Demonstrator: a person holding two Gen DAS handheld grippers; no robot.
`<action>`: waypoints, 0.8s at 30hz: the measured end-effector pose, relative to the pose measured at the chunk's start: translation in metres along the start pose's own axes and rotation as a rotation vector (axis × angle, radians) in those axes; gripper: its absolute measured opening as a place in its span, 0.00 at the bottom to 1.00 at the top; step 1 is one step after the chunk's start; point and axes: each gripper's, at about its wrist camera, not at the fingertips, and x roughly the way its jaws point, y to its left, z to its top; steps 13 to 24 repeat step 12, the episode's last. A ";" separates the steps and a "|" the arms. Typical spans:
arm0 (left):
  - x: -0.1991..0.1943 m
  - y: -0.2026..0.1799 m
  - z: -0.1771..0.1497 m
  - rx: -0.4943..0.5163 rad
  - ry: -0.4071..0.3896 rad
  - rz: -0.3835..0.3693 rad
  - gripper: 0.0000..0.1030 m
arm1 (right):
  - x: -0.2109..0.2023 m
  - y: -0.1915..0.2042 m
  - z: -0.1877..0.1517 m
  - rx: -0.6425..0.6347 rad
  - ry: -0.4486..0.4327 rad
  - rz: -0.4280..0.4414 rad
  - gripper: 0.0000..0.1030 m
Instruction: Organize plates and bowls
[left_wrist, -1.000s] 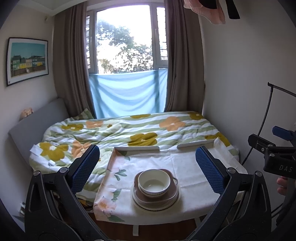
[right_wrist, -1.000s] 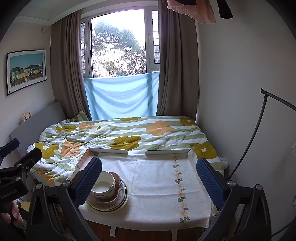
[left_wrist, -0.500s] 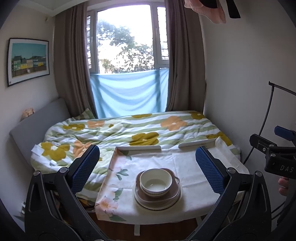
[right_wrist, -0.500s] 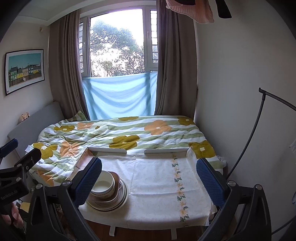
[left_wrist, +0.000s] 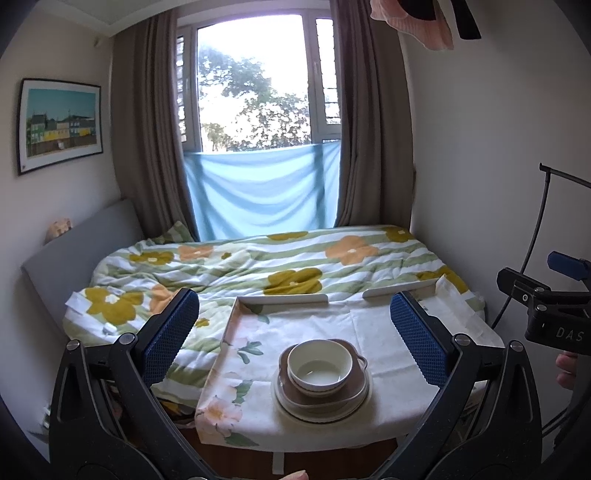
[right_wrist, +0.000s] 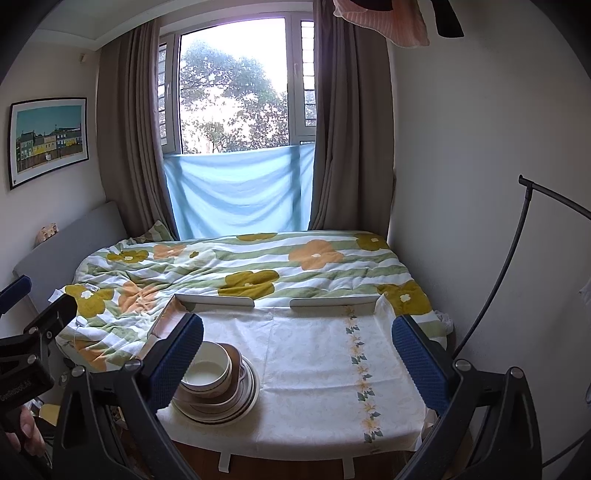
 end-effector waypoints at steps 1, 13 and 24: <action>0.001 0.000 0.000 0.000 -0.001 0.001 1.00 | 0.001 0.000 0.000 0.000 0.002 -0.002 0.99; 0.021 0.009 0.009 0.039 -0.011 -0.015 1.00 | 0.023 0.010 0.009 0.022 0.030 -0.031 0.99; 0.021 0.009 0.009 0.039 -0.011 -0.015 1.00 | 0.023 0.010 0.009 0.022 0.030 -0.031 0.99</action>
